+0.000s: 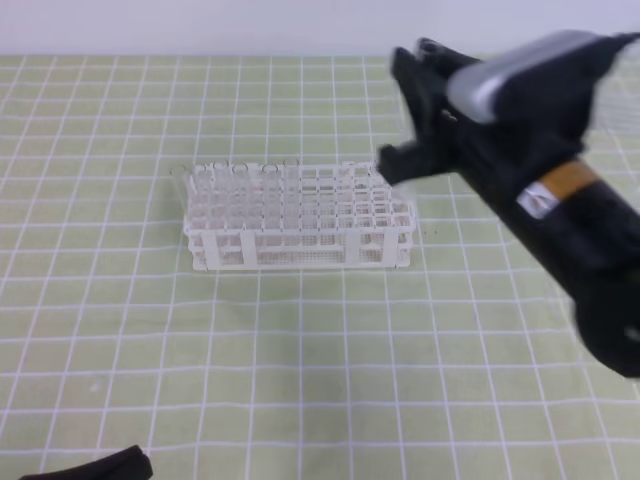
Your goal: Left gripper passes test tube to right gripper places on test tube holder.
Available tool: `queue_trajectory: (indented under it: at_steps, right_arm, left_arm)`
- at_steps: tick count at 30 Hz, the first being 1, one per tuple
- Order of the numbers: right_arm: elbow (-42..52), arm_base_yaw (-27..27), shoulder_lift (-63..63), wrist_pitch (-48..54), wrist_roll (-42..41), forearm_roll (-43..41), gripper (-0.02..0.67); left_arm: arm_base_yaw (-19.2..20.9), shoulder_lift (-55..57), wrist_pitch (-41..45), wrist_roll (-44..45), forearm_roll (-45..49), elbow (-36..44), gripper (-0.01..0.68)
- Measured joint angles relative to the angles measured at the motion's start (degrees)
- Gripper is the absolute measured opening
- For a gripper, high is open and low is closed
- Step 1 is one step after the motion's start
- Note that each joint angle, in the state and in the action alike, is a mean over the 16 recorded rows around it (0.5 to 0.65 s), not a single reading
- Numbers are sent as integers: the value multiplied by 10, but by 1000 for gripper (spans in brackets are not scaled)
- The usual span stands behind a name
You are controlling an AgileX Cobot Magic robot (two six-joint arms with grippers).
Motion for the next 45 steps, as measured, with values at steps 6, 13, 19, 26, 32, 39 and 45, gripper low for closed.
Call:
queue_trajectory:
  at_steps: [6, 13, 19, 26, 32, 39, 45]
  right_arm:
    - [-67, -1, 86, -14, 40, -46, 10]
    - [-125, -1, 172, -36, 76, -84, 10]
    - [-138, -1, 214, -63, 98, -99, 10]
    - [-139, -1, 233, -83, 113, -109, 10]
    - [-139, -1, 238, -84, 134, -124, 10]
    - [-139, -1, 239, -67, 163, -144, 10]
    - [-139, -1, 239, -48, 175, -155, 10]
  left_arm:
    - [0, 0, 0, 0, 0, 0, 0]
    - [0, 0, 1, 0, 0, -1, 0]
    - [0, 1, 0, 0, 0, 0, 0]
    - [0, 3, 0, 0, 0, 0, 0]
    - [0, 3, 0, 0, 0, 0, 0]
    - [0, 3, 0, 0, 0, 0, 0]
    - [0, 3, 1, 0, 0, 0, 0]
